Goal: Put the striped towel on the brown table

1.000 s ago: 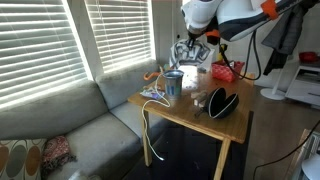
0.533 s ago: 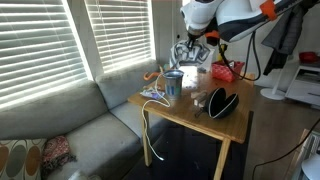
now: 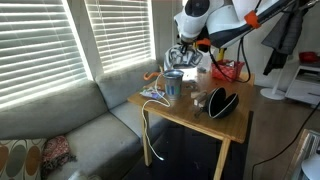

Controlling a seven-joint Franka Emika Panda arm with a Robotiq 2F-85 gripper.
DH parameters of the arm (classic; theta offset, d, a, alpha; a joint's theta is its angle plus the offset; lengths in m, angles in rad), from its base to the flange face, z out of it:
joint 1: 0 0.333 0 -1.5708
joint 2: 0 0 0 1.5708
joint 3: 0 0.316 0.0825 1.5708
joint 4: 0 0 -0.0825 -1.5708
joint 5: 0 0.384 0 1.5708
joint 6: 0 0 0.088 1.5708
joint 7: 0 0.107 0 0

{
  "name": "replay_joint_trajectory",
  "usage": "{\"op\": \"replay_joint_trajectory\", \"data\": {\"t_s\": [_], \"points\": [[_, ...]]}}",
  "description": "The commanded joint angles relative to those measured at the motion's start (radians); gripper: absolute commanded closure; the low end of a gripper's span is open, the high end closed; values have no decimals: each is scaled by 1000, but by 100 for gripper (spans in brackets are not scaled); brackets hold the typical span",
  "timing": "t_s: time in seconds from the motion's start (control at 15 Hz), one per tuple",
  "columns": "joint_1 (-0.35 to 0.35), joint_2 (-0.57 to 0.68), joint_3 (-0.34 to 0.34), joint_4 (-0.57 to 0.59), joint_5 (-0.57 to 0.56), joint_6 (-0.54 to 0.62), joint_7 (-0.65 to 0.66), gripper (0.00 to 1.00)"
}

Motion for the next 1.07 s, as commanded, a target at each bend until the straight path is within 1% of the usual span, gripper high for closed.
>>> {"op": "replay_joint_trajectory", "data": {"t_s": [0.0,0.13,0.27,0.53,0.6,0.73,0.87,1.0], "points": [[6,93,-21,75,-78,36,45,98],[5,134,-29,101,-92,58,51,98],[3,172,-37,123,-73,82,32,98],[-9,232,-46,147,8,185,-31,98],[-16,244,-45,146,52,222,-67,98],[-20,266,-47,145,144,251,-144,98],[-23,283,-44,139,272,259,-255,98],[-16,295,-46,140,367,236,-343,98]]}}
